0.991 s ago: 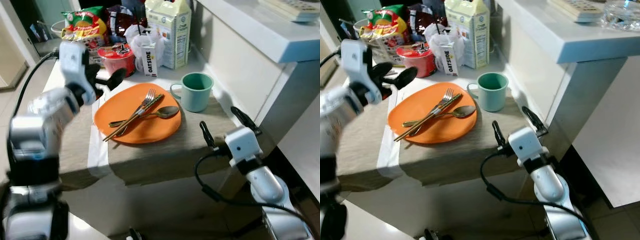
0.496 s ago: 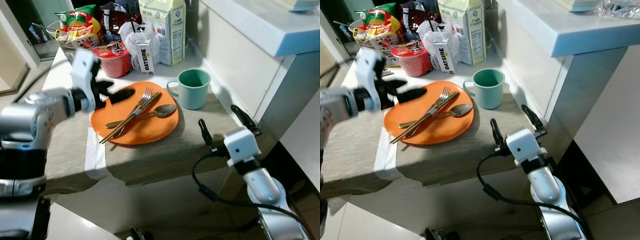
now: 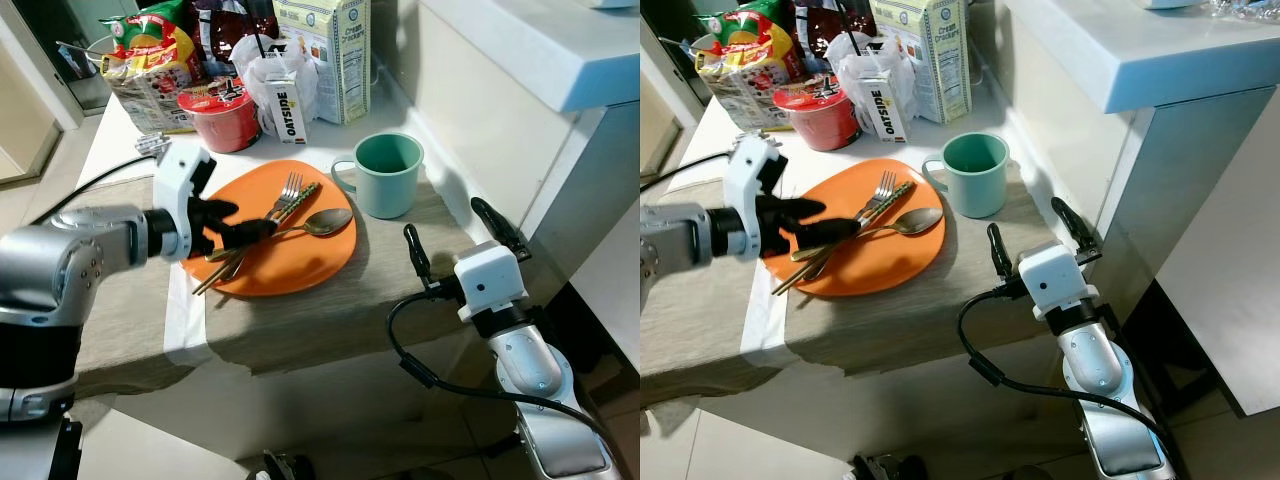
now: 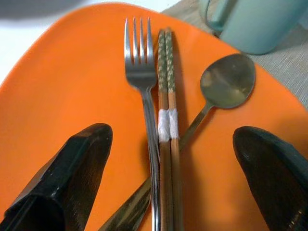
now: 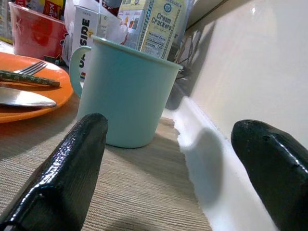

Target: Setting the table

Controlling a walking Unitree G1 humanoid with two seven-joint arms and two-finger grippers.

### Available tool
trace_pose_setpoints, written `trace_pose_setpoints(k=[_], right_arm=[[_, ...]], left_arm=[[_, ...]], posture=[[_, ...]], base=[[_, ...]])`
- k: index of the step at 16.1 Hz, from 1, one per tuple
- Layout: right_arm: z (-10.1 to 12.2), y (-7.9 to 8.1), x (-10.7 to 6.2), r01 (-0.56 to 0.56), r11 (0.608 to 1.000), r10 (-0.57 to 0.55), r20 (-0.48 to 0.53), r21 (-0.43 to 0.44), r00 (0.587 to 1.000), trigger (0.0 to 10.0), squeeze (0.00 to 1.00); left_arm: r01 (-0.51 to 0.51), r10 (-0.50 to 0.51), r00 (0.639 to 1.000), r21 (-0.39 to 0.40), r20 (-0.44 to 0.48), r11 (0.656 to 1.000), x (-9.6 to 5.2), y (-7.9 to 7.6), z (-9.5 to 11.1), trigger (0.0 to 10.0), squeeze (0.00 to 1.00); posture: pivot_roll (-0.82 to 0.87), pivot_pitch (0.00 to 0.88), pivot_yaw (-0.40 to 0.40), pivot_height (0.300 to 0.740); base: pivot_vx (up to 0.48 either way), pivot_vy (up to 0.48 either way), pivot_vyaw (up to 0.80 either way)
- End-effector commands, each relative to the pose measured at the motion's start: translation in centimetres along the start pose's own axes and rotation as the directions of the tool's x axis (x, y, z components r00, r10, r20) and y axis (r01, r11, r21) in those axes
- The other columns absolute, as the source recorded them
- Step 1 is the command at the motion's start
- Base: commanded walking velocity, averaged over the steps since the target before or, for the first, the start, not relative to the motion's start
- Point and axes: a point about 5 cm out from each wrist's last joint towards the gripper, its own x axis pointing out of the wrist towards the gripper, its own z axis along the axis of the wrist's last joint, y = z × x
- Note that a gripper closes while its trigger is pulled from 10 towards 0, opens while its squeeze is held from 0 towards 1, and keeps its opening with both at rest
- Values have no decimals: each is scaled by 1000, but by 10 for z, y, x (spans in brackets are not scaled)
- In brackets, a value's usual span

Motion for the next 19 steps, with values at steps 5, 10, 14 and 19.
trace_pose_setpoints(k=[5,10,14,19], right_arm=[[6,2,8,4,1000,-4,25,6,1000,10000,0],[6,3,11,1,1000,-1,28,3,1000,10000,0],[6,3,13,-3,1000,3,28,2,1000,10000,0],[8,3,13,-3,1000,3,31,1,1000,10000,0]], left_arm=[[-8,12,999,85,-49,996,1,-8,-12,10000,0],[-15,22,998,104,-66,994,5,-10,-17,10000,0],[-25,42,993,148,-114,989,11,-10,-30,10000,0],[-38,61,985,142,-164,989,15,-5,-41,10000,1000]], posture=[[-87,94,144,740],[-89,81,138,740],[-94,76,138,740],[-95,82,136,740]], base=[[0,0,0],[0,0,0],[0,0,0],[0,0,0]])
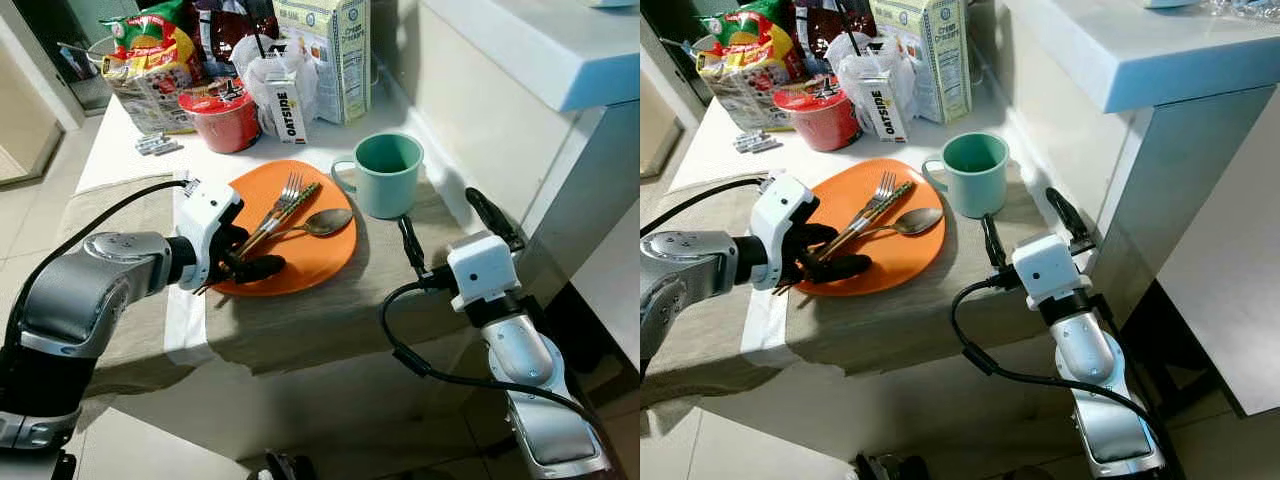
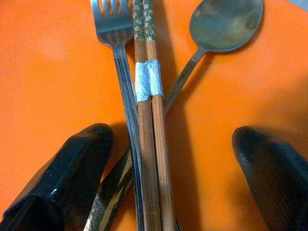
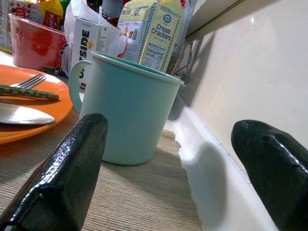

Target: Setting the table

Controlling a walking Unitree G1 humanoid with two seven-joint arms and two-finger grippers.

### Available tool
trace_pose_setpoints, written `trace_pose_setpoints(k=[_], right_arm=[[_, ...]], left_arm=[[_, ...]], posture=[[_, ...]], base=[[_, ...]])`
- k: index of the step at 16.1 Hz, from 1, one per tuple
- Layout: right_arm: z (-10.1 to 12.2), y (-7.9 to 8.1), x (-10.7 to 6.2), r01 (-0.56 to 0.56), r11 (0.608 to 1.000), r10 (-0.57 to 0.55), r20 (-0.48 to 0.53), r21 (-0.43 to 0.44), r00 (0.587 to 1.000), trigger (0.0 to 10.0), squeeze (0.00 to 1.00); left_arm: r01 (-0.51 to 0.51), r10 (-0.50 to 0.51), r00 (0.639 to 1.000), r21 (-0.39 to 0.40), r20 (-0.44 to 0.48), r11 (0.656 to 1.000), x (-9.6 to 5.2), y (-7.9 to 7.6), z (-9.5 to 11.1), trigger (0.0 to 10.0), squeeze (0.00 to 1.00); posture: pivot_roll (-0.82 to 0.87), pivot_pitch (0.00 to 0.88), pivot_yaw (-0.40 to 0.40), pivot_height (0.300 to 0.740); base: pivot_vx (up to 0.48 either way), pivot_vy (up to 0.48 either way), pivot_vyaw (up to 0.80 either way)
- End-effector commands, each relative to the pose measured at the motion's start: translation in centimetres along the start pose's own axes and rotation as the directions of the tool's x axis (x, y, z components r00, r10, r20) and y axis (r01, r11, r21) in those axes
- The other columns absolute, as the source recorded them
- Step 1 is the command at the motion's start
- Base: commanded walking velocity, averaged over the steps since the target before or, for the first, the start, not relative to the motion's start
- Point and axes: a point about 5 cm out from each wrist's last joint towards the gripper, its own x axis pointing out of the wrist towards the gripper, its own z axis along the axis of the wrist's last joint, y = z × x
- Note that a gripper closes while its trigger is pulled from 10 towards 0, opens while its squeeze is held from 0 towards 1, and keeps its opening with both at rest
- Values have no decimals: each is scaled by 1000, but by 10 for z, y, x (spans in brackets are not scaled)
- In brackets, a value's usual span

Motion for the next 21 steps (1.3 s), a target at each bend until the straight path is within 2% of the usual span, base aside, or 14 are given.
trace_pose_setpoints(k=[1,3,6,7,8,9,10,15,21], right_arm=[[2,2,2,-9,1000,9,3,2,1000,10000,0],[2,2,3,-11,1000,11,2,2,1000,10000,0],[1,3,3,-14,1000,14,1,1,1000,10000,0],[1,3,3,-17,1000,17,1,0,1000,10000,0],[1,3,3,-18,1000,18,1,-1,1000,10000,0],[1,2,3,-20,1000,20,2,-2,1000,10000,0],[1,2,4,-22,1000,22,3,-4,1000,10000,0],[1,2,4,-26,1000,26,1,-8,1000,10000,0],[1,3,5,-35,999,35,3,-8,999,10000,0]], left_arm=[[-28,26,997,-30,-73,999,2,5,-15,10000,1000],[-70,69,995,-18,-65,997,4,10,-17,9922,1000],[-76,76,996,6,-54,997,6,10,-18,10000,1000],[-86,86,995,4,-40,996,8,12,-18,4392,1000],[-96,96,995,-3,-36,995,9,13,-18,0,1000],[-116,117,993,4,-33,993,10,16,-18,0,1000],[-124,124,992,4,-29,992,10,17,-18,0,0],[-123,123,992,6,-40,992,11,18,-21,0,0],[-92,92,996,-1,1,996,8,17,-15,0,0]], posture=[[-96,84,136,740],[-97,83,133,740],[-97,83,129,740],[-96,83,127,740],[-98,83,125,740],[-98,83,125,740],[-102,82,122,740],[-103,79,120,740],[-97,76,114,740]], base=[[0,0,0],[0,0,0],[0,0,0],[0,0,0],[0,0,0],[0,0,0],[0,0,0],[0,0,0],[0,0,0]])
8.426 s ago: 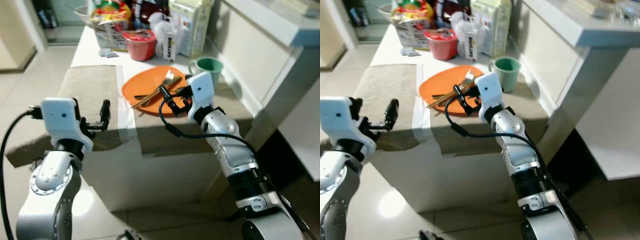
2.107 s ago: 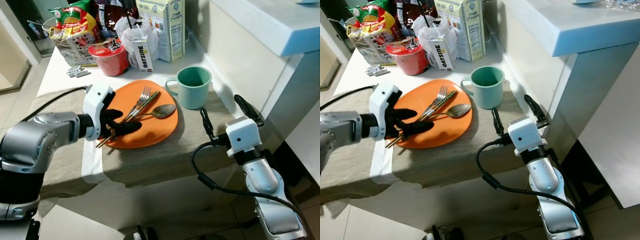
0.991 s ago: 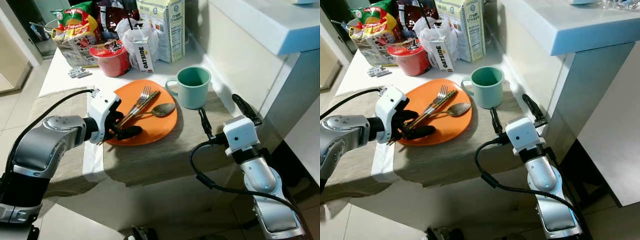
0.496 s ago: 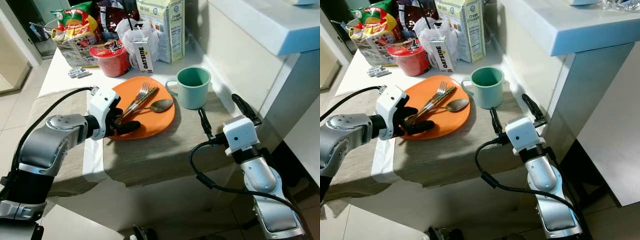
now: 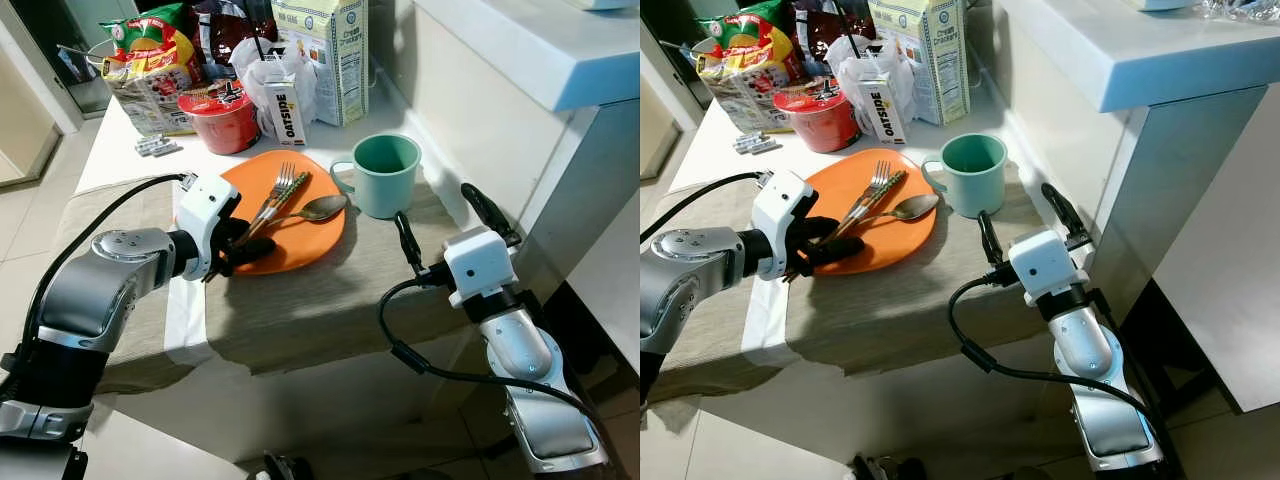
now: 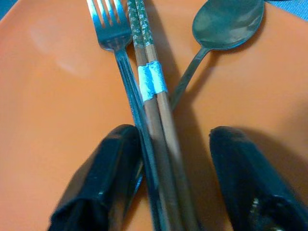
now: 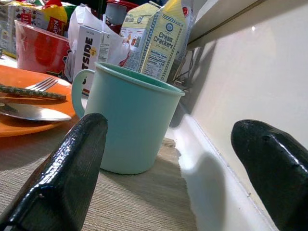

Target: Setting the table

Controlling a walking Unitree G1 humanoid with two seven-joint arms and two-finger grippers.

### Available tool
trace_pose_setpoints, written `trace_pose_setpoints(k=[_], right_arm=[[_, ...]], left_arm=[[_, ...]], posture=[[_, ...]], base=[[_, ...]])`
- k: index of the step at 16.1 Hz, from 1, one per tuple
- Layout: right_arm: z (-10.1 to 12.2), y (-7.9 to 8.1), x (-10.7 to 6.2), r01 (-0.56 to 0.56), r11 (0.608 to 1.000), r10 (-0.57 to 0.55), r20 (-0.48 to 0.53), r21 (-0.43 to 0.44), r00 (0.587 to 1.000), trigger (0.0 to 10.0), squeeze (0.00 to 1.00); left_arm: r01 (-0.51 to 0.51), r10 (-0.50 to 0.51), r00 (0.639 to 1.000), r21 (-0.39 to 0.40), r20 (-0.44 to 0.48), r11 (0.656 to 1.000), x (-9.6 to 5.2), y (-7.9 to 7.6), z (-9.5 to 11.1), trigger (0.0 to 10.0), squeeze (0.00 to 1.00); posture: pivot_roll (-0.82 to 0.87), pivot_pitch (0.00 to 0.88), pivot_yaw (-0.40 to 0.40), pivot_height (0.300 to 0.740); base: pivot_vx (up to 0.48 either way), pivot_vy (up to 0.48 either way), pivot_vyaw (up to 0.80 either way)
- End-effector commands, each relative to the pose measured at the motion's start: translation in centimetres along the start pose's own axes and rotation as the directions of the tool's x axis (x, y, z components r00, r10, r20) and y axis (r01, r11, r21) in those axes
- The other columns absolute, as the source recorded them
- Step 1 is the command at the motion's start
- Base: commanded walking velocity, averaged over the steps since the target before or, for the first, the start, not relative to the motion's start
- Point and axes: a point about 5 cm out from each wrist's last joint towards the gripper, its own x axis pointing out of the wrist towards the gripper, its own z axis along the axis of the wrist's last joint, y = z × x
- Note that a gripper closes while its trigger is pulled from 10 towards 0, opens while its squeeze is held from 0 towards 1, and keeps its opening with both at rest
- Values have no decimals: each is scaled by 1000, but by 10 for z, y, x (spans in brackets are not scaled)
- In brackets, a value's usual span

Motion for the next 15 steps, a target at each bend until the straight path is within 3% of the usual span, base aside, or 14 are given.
trace_pose_setpoints(k=[1,6,9,15], right_arm=[[-2,3,1,-18,1000,18,-11,-1,1000,10000,0],[-2,5,1,-23,1000,24,-12,4,1000,10000,0],[-2,5,1,-25,1000,25,-10,6,1000,10000,0],[0,4,4,-33,999,33,-3,12,999,10000,0]], left_arm=[[-33,32,998,-31,-53,999,-3,7,-11,0,0],[-70,70,998,-27,-5,997,-9,13,-2,0,0],[-101,106,990,-62,89,993,-11,16,10,0,0],[-144,155,964,-70,214,987,-33,23,44,0,0]], posture=[[-97,75,114,740],[-92,75,111,740],[-91,75,110,740],[-89,74,98,740]], base=[[0,0,0],[0,0,0],[0,0,0],[0,0,0]])
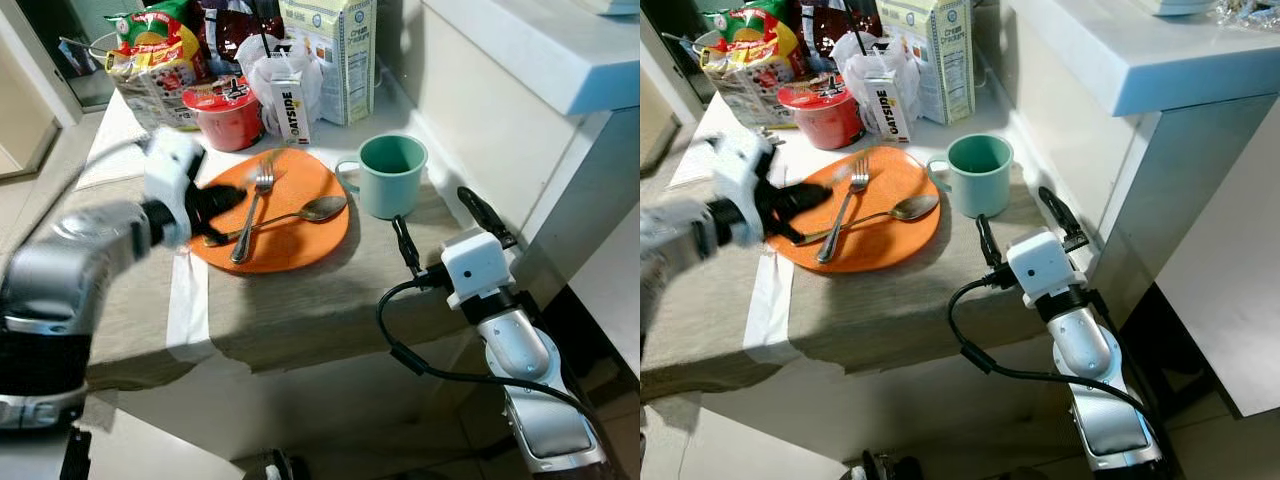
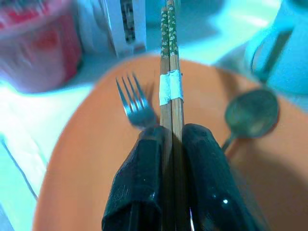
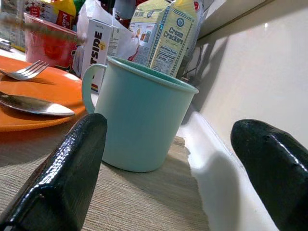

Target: Setting the table

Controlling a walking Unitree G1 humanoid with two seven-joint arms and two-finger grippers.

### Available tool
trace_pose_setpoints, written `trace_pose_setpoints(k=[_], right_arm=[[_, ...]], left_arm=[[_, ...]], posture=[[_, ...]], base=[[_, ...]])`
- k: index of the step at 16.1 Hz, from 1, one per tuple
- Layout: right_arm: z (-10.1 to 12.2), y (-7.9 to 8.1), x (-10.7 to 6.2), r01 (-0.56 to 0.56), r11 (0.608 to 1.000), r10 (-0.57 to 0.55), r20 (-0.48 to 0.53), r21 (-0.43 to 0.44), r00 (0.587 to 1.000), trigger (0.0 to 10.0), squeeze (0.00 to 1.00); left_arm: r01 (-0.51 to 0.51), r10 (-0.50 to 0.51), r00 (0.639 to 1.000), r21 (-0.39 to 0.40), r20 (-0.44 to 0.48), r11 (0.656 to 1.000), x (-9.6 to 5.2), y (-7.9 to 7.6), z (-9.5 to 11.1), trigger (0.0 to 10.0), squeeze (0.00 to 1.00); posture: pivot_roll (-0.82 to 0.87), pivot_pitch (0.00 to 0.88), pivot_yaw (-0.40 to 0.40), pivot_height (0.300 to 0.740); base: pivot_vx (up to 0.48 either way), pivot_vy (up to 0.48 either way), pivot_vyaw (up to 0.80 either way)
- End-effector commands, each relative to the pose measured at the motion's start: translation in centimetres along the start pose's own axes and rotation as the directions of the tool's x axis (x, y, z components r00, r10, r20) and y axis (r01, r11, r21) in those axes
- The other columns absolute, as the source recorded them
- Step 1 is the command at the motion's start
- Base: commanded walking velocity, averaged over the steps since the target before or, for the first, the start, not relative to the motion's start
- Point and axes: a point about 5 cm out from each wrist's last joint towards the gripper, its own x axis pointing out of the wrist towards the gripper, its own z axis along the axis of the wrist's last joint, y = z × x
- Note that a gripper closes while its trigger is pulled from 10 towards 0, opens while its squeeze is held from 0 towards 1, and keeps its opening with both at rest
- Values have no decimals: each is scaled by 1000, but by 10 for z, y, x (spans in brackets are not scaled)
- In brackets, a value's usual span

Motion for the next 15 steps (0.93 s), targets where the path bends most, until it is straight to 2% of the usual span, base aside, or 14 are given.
trace_pose_setpoints(k=[1,4,6,7,9,12,13,14,15], right_arm=[[5,5,5,-23,1000,23,16,21,1000,10000,0],[14,8,14,-46,996,43,48,75,998,10000,0],[26,8,29,-60,990,48,94,129,994,10000,0],[31,9,35,-64,986,47,111,153,993,10000,0],[44,13,52,-86,965,49,148,250,988,10000,0],[58,24,73,-136,903,70,173,407,982,10000,0],[61,29,78,-151,874,80,171,462,982,10000,0],[62,39,86,-172,809,105,150,562,983,10000,0],[63,43,88,-182,790,116,148,585,982,10000,0]], left_arm=[[-35,35,999,15,38,999,-8,5,12,0,0],[-69,67,991,15,116,998,-16,3,22,0,0],[-130,126,967,2,220,992,-22,2,31,0,0],[-160,153,960,14,236,987,-23,1,28,0,0],[-186,187,942,-32,278,982,-23,-7,20,0,0],[-196,211,929,-78,305,977,-18,-20,11,0,0],[-201,217,927,-83,305,976,-17,-23,9,0,0],[-209,228,922,-94,314,973,-15,-27,7,0,0],[-211,229,920,-93,318,973,-14,-28,7,0,0]], posture=[[-85,71,95,740],[-77,62,88,740],[-68,51,80,740],[-62,45,74,740],[-47,33,62,740],[-22,14,40,740],[-15,11,38,740],[-10,4,35,740],[-9,3,35,740]], base=[[0,0,0],[0,0,0],[0,0,0],[0,0,0],[0,0,0],[0,0,0],[0,0,0],[0,0,0],[0,0,0]])
